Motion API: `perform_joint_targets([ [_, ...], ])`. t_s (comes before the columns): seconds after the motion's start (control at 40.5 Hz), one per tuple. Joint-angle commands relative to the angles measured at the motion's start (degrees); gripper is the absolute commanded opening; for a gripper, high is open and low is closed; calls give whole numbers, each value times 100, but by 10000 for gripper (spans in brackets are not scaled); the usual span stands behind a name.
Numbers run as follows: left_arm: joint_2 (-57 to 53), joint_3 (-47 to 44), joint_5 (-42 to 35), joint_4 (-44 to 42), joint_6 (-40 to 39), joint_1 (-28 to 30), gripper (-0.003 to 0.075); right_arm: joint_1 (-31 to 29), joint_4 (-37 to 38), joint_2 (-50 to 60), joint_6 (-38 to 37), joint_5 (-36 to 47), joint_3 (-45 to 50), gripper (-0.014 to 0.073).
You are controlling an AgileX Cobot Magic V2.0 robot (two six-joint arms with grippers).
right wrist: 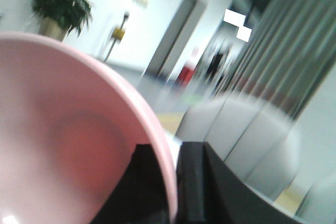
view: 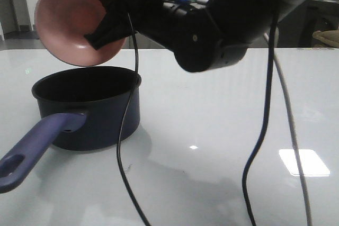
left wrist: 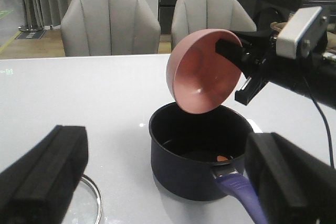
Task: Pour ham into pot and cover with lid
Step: 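Tilt the pink bowl over the saucepan to pour the ham in, then carry the empty bowl back and set it down with the right gripper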
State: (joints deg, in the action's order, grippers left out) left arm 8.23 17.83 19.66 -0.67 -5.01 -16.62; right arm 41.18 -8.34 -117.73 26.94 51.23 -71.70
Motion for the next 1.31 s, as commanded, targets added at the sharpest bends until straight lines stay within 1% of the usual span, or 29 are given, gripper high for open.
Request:
perform_joint_targets([
  [0.0,54,164,-485,2,-25,-43,636,-34,-281,702,-806,-1314,-434,136],
  [0.025,54,164,-485,2,-25,-43,636,-34,-334,803,-817,-1814,-490,136],
  [0.148,54,164,-485,2,-25,-43,636,-85,-418,1277,-817,-3514,-735,136],
  [0.222,54,164,-485,2,-25,-43,636,-178,-426,1558,-817,-4288,-817,136],
  [0.321,54,164,-485,2,-25,-43,636,-405,-427,1920,-817,-5043,-825,136],
  [0.519,54,164,-485,2,-25,-43,636,-1221,-432,2456,-965,-6744,-825,136],
  [0.692,54,164,-485,2,-25,-43,636,-2067,-432,2492,-1726,-8183,-783,136],
  [0.84,54,164,-485,2,-25,-43,636,-2688,-432,2293,-1871,-8743,-678,136],
  [0.963,54,164,-475,2,-25,-43,636,-3048,-432,2042,-1871,-9036,-633,136],
  [1.186,54,164,-475,2,-25,-43,636,-3347,-437,1288,-1892,-9119,-633,136],
  [1.284,54,164,-475,2,-25,-43,636,-3462,-582,1046,-1926,-9073,-633,139],
])
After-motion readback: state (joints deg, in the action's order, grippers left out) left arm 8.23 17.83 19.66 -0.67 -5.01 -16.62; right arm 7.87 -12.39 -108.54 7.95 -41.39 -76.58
